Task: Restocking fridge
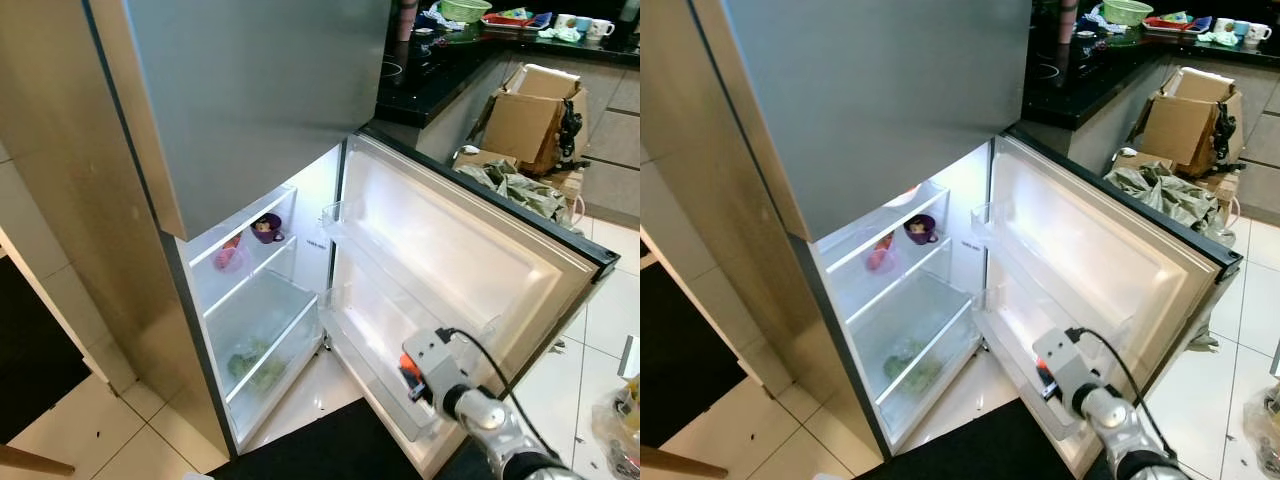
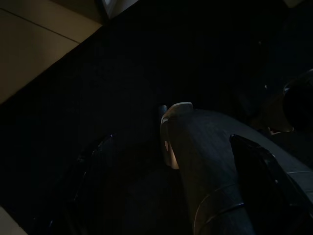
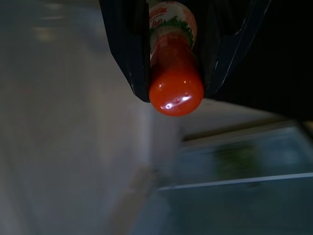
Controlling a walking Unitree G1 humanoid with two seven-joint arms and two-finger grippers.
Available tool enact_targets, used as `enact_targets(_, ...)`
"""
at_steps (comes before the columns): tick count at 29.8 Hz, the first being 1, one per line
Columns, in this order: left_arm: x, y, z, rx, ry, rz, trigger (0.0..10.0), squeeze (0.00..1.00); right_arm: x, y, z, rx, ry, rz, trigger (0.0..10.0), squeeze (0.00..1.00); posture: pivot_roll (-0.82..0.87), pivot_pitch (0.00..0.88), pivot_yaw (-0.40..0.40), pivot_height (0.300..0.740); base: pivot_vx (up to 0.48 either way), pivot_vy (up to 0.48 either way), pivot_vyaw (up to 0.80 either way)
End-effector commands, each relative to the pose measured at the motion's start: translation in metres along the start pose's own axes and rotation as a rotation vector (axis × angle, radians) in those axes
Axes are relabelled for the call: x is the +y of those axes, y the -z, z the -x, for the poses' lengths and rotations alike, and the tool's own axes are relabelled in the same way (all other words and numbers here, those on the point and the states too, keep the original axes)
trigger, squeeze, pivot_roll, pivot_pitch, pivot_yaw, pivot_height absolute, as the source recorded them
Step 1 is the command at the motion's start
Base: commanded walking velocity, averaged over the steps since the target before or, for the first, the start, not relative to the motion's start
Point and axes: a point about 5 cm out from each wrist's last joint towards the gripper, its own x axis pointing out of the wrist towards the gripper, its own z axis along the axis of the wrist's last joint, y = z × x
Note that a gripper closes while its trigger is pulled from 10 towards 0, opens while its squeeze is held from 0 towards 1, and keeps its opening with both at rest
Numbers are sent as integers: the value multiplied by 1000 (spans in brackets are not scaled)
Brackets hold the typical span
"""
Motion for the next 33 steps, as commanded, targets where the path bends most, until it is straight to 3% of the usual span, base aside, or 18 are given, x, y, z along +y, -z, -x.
enact_targets(1,0,14,4,59,-2,-10,10000,0,-10,-10,-3,-32,55,47,10000,0,-48,0,-19,740,0,0,0)
enact_targets(6,0,14,4,59,3,-19,10000,0,-27,-16,-4,-26,165,46,10000,0,-44,0,-18,740,0,0,0)
enact_targets(8,0,14,4,57,4,-23,10000,0,-43,-19,-2,-14,256,77,10000,0,-44,0,-17,740,0,0,0)
enact_targets(12,0,14,4,57,4,-24,10000,0,-47,-20,-1,-7,279,86,10000,0,-44,0,-17,740,0,0,0)
enact_targets(16,0,13,4,56,7,-33,10000,0,-71,-12,8,75,411,129,10000,0,-46,0,-17,740,0,0,0)
enact_targets(21,0,13,4,55,7,-34,10000,0,-75,-10,10,86,428,135,10000,0,-46,0,-17,740,0,0,0)
enact_targets(23,-1,14,4,57,11,-39,10000,0,-88,-6,17,124,498,150,10000,0,-40,0,-19,740,0,0,0)
enact_targets(29,-2,16,4,61,12,-41,10000,0,-85,2,20,148,499,120,10000,0,-40,0,-19,740,0,0,0)
enact_targets(33,-2,16,4,60,11,-43,10000,0,-68,10,18,154,430,54,10000,0,-43,0,-19,740,0,0,0)
